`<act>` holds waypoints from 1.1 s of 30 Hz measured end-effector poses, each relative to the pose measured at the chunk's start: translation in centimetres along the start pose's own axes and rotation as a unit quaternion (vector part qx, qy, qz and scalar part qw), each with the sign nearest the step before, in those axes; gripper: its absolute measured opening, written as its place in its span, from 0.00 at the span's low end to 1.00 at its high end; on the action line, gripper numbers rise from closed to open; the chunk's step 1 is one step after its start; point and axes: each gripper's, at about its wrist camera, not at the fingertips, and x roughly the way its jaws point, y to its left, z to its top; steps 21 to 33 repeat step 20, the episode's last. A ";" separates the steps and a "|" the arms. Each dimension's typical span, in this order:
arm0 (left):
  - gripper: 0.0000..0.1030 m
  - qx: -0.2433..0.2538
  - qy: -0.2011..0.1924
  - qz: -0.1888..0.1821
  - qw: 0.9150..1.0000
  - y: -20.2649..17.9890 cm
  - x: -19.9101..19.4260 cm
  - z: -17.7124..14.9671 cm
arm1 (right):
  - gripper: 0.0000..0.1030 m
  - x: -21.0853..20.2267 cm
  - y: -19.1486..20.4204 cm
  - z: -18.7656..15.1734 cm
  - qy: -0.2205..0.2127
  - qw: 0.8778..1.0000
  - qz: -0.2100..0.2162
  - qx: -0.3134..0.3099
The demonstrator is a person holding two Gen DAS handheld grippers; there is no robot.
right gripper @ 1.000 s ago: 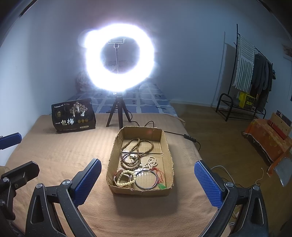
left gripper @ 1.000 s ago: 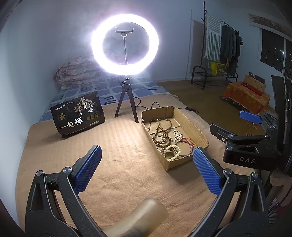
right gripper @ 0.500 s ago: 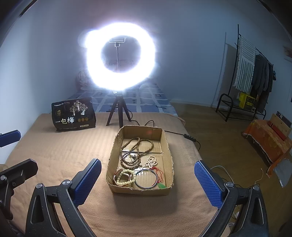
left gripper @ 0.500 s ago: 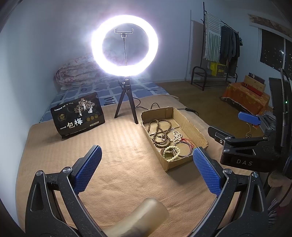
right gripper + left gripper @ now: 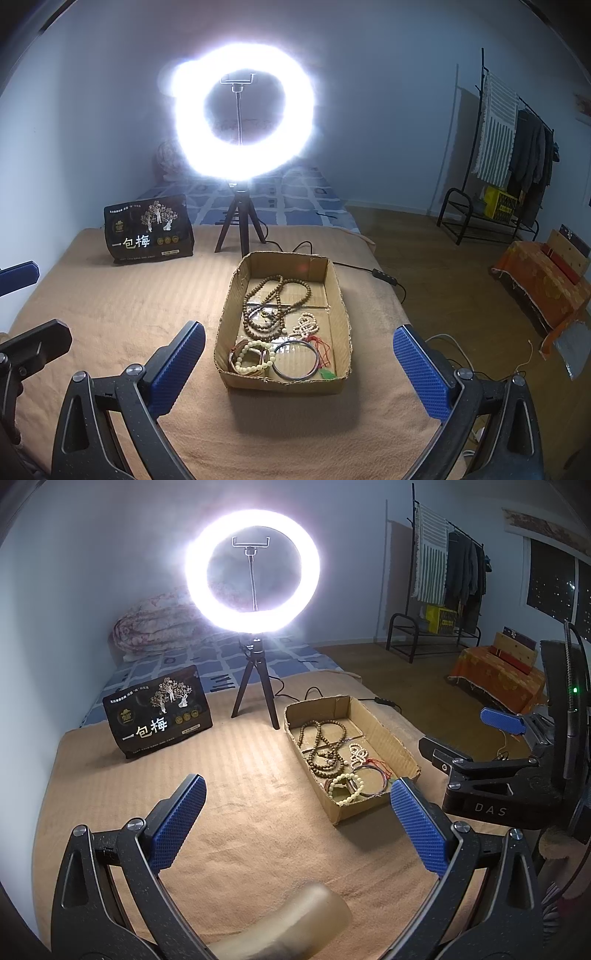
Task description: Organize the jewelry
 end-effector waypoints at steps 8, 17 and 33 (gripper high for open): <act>0.99 -0.003 0.001 0.002 1.000 0.1 0.0 0.1 | 1.00 0.1 0.1 -0.3 0.002 1.000 0.001 -0.004; 0.99 0.003 -0.006 0.004 1.000 0.1 -0.1 -0.1 | 1.00 0.0 0.3 -0.4 0.003 1.000 0.002 -0.010; 0.99 0.002 -0.008 0.008 1.000 0.1 -0.1 -0.6 | 1.00 0.0 0.4 -0.4 0.004 1.000 0.001 -0.010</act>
